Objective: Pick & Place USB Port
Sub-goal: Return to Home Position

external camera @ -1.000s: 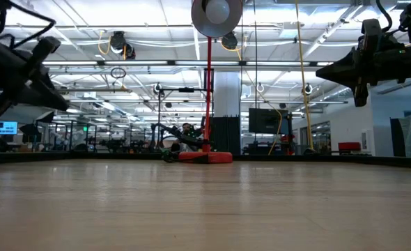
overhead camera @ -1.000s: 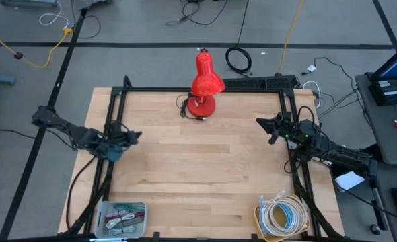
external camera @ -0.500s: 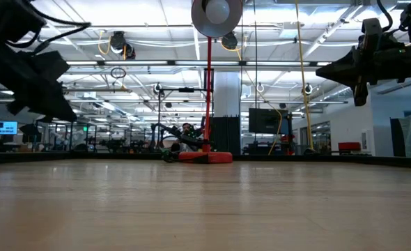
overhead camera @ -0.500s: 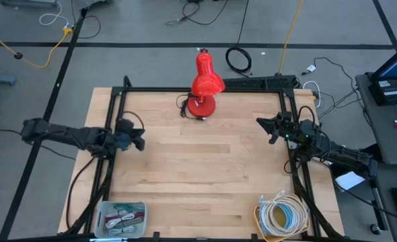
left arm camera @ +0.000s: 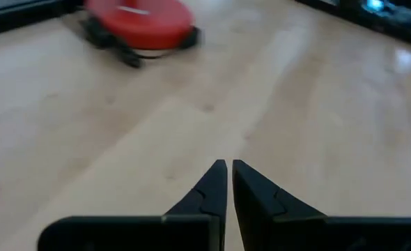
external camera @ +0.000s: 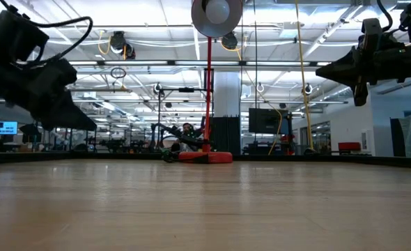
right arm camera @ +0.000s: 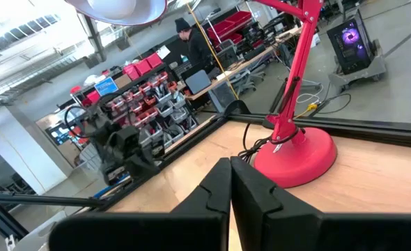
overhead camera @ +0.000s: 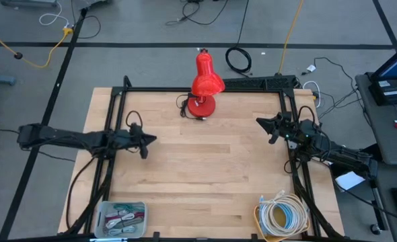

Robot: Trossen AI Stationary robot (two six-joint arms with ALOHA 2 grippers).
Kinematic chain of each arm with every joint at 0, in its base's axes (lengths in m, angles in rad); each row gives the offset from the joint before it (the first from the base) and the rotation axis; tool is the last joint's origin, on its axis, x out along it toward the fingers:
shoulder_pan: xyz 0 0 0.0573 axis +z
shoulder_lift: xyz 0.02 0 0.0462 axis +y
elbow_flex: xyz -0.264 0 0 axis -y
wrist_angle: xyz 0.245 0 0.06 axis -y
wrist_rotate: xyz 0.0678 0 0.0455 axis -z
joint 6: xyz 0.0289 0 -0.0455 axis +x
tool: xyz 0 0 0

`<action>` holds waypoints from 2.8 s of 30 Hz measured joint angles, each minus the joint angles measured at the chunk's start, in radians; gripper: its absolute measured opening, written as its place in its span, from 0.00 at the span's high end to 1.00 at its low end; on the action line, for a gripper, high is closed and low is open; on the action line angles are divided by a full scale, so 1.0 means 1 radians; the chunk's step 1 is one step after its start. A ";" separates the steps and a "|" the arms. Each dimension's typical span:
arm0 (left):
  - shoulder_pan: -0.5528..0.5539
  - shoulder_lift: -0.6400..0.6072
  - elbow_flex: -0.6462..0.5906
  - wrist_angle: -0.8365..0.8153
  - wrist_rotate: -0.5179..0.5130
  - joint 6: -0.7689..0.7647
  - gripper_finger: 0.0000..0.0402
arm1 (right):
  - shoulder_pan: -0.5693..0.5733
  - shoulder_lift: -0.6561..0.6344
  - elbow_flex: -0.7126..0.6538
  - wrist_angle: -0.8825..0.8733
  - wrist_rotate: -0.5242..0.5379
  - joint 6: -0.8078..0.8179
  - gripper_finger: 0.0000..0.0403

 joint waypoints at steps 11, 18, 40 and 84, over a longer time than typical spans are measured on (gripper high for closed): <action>0.162 0.048 -0.002 0.005 -0.007 0.114 0.94 | 0.000 0.001 0.000 -0.001 0.000 0.000 1.00; 0.165 0.048 -0.006 0.043 -0.008 0.064 0.94 | 0.000 0.001 0.000 -0.001 0.000 0.000 1.00; 0.165 0.048 -0.004 0.049 -0.008 0.040 0.94 | 0.000 0.001 0.000 -0.001 0.000 0.000 1.00; 0.165 0.048 -0.004 0.049 -0.008 0.040 0.94 | 0.074 0.002 0.000 -0.002 -0.001 0.000 1.00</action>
